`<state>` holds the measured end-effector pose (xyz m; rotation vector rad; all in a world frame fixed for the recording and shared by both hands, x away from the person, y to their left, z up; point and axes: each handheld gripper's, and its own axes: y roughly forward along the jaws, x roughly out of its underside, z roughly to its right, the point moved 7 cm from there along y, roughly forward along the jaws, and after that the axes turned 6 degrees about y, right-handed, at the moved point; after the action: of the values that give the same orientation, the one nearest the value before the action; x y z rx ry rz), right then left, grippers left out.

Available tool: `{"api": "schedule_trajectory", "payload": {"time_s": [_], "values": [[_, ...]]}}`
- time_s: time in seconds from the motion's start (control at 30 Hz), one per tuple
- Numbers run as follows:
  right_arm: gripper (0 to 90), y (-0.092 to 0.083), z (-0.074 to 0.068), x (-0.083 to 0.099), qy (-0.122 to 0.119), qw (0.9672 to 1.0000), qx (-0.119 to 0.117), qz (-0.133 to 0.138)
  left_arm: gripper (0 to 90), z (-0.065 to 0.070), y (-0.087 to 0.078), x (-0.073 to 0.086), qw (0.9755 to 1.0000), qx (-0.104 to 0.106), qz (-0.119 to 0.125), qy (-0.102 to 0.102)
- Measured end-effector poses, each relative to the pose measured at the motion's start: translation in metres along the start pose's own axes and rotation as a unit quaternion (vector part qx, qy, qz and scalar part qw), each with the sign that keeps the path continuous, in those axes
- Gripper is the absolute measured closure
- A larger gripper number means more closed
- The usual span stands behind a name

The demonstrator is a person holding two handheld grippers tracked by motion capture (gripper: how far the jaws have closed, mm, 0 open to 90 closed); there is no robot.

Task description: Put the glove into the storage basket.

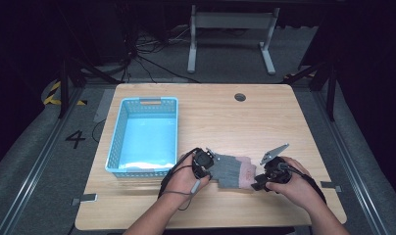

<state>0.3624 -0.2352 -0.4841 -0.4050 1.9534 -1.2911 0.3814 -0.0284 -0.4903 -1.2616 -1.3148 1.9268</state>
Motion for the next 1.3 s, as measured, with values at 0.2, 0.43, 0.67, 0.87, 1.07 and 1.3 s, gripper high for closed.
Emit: {"api": "schedule_trajectory", "payload": {"time_s": [0.2,0.43,0.67,0.87,1.07,1.3], "values": [[61.5,0.001,0.000,0.000,0.004,1.0000,0.003,-0.002,88.9,0.000,0.000,0.000,1.0000,0.000,-0.001,0.001],[79.7,0.001,-0.004,-0.002,-0.015,0.9998,0.011,-0.006,88.9,0.001,-0.001,-0.001,1.0000,-0.003,0.002,0.003],[87.5,-0.008,-0.007,-0.006,-0.012,0.9998,0.011,0.012,89.0,0.003,-0.008,-0.002,0.9999,-0.008,0.014,0.005],[88.5,-0.017,-0.007,-0.012,-0.014,0.9993,0.019,0.030,89.0,0.007,-0.017,-0.002,0.9995,-0.017,0.026,0.010],[88.9,-0.025,-0.004,-0.022,-0.018,0.9982,0.029,0.049,89.0,0.009,-0.024,-0.001,0.9990,-0.024,0.038,0.009],[89.0,-0.024,0.003,-0.029,-0.020,0.9980,0.037,0.048,89.0,0.009,-0.024,0.000,0.9987,-0.028,0.041,0.009]]}}
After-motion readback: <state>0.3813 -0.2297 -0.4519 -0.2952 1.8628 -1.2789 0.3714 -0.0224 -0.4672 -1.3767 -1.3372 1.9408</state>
